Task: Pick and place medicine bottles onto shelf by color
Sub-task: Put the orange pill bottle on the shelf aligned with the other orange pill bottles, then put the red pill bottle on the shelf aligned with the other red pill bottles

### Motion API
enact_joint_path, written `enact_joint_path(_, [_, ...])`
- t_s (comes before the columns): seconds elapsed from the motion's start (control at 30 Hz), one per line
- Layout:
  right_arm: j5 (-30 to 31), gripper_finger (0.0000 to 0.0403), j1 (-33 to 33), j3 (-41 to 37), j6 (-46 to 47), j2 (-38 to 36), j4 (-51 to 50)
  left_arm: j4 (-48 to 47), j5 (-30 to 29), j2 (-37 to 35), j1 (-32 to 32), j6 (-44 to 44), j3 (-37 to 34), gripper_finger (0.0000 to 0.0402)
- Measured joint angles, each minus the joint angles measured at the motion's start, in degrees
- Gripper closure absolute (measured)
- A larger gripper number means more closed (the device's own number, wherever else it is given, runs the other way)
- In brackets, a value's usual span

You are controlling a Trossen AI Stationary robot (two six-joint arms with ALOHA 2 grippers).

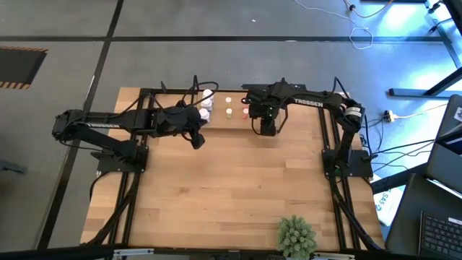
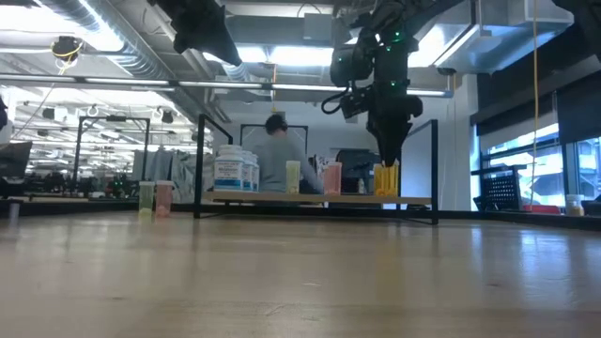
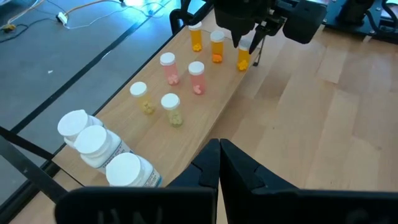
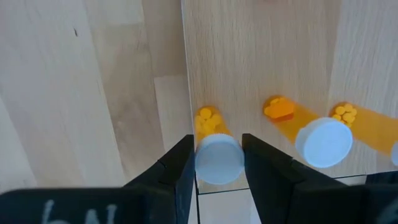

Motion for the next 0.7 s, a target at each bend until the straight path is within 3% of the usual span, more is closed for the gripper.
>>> enact_joint_path(0.7, [0.09, 0.0228, 0.0, -0.2, 0.01, 0.25, 0.83, 0.0, 0.0, 0.0, 0.0, 0.0, 0.0, 0.0401])
